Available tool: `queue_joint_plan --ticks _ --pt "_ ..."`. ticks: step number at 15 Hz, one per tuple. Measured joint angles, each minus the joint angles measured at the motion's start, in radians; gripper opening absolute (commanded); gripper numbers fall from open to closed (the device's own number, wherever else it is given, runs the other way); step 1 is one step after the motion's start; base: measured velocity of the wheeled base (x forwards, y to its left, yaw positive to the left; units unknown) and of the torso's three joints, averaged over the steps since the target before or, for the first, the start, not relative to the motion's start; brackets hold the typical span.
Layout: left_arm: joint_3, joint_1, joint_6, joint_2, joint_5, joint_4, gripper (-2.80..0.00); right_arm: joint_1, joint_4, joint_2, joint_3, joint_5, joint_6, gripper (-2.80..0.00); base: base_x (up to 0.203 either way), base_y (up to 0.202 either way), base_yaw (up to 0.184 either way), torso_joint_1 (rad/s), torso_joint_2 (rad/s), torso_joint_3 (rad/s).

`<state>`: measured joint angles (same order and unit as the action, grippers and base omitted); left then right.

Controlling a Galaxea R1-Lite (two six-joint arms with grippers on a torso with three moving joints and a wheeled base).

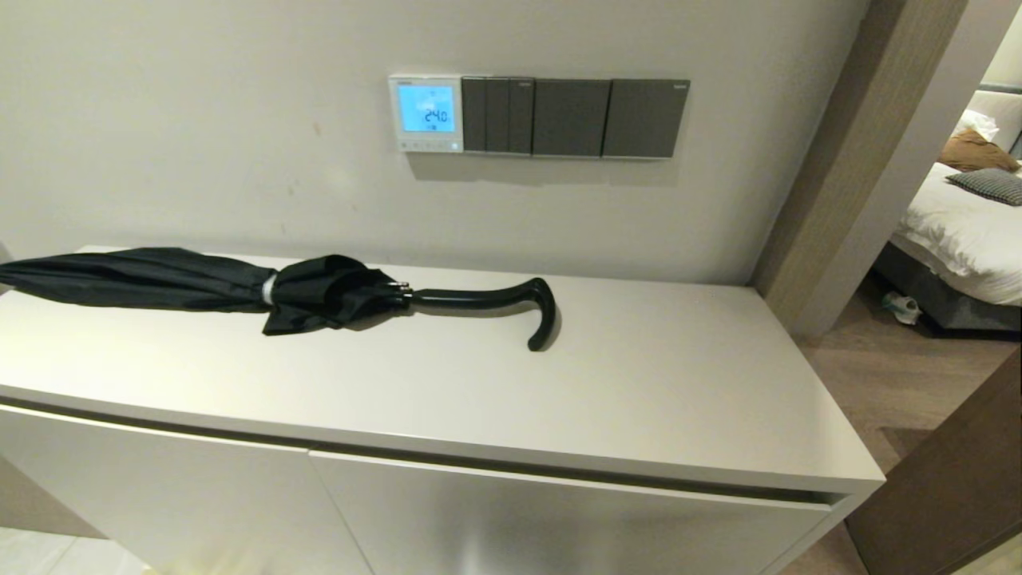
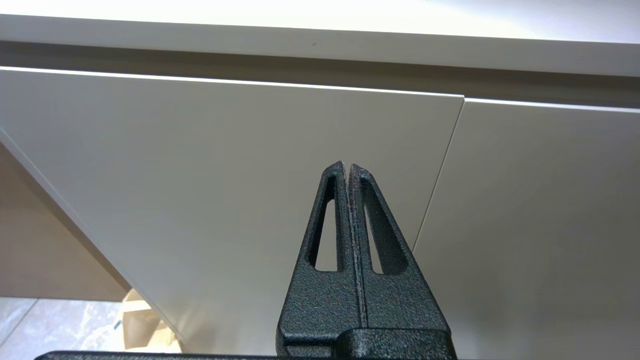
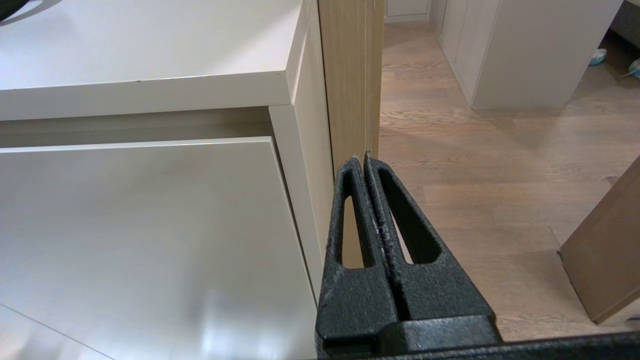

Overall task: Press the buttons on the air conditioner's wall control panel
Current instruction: Turn off the central air conditioner

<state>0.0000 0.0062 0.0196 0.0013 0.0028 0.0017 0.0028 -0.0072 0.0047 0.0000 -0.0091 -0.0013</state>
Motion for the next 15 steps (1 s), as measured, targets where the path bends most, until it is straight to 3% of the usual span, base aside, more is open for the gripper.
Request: queue_joint_plan --ticks 15 --pt "0.0 -0.001 0.009 0.0 0.0 -0.001 -2.8 0.0 0.0 -0.001 0.0 0.001 -0.001 -2.8 0.0 0.0 0.0 0.0 0.0 0.0"
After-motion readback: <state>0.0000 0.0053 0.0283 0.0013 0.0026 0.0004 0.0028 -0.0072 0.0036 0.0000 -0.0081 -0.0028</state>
